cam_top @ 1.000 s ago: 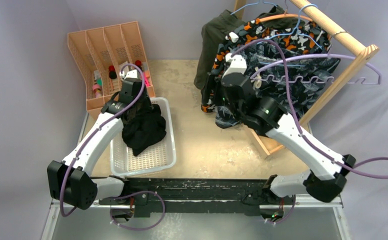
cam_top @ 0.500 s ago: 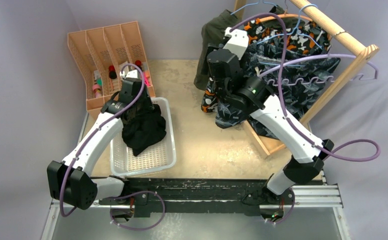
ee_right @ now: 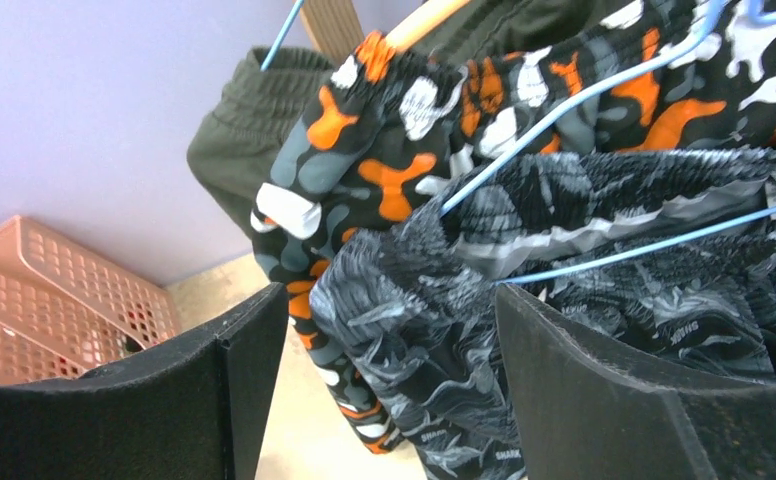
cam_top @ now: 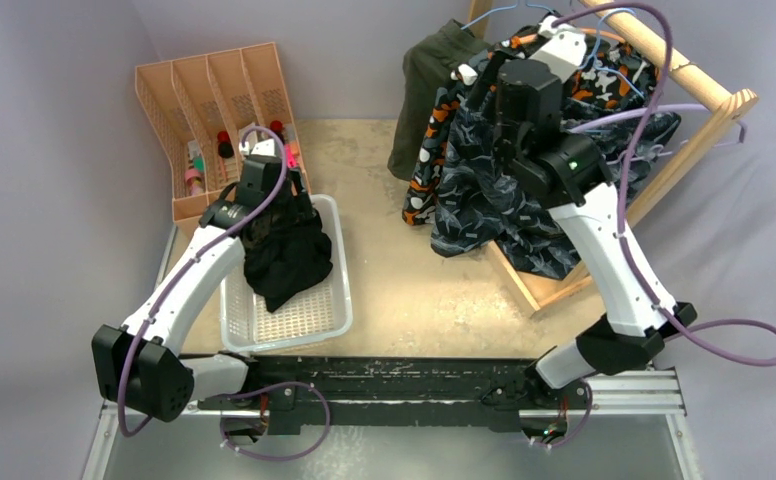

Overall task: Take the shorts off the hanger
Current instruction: Pick up the hanger from the clothes rod.

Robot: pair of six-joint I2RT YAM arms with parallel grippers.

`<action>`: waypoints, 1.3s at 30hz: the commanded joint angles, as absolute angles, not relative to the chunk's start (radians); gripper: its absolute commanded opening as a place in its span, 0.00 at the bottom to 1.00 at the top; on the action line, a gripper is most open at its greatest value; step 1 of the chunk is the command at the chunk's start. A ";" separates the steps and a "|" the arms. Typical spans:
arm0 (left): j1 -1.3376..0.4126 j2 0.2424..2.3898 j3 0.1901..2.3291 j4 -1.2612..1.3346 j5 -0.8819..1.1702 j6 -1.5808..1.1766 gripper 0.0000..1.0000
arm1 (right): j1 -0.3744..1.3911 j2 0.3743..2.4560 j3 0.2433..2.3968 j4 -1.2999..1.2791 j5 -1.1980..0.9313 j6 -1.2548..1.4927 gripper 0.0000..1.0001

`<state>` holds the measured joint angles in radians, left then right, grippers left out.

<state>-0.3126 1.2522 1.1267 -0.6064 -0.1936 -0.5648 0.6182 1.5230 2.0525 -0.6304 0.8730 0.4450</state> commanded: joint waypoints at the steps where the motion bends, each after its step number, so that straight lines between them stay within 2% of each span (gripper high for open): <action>1: -0.312 1.216 1.158 -0.601 -0.192 -0.564 0.70 | 0.541 1.489 2.076 -0.594 0.803 0.457 0.76; 6: -0.312 1.190 1.121 -0.585 -0.195 -0.568 0.70 | 0.470 1.514 2.104 -0.622 0.720 0.501 0.73; 18: -0.311 1.168 1.089 -0.583 -0.183 -0.577 0.70 | 0.401 1.555 2.101 -0.562 0.756 0.518 0.64; 21: -0.312 1.171 1.083 -0.582 -0.189 -0.575 0.70 | 0.394 1.548 2.087 -0.566 0.799 0.550 0.56; 25: -0.312 1.177 1.070 -0.569 -0.180 -0.589 0.70 | 0.357 1.529 2.034 -0.492 0.740 0.535 0.56; 33: -0.312 1.159 1.048 -0.552 -0.165 -0.613 0.70 | 0.309 1.562 2.073 -0.484 0.695 0.535 0.52; 36: -0.312 1.159 1.046 -0.555 -0.166 -0.614 0.70 | 0.304 1.567 2.070 -0.461 0.677 0.525 0.45; 39: -0.312 1.155 1.051 -0.565 -0.176 -0.608 0.69 | 0.304 1.554 2.057 -0.457 0.659 0.532 0.32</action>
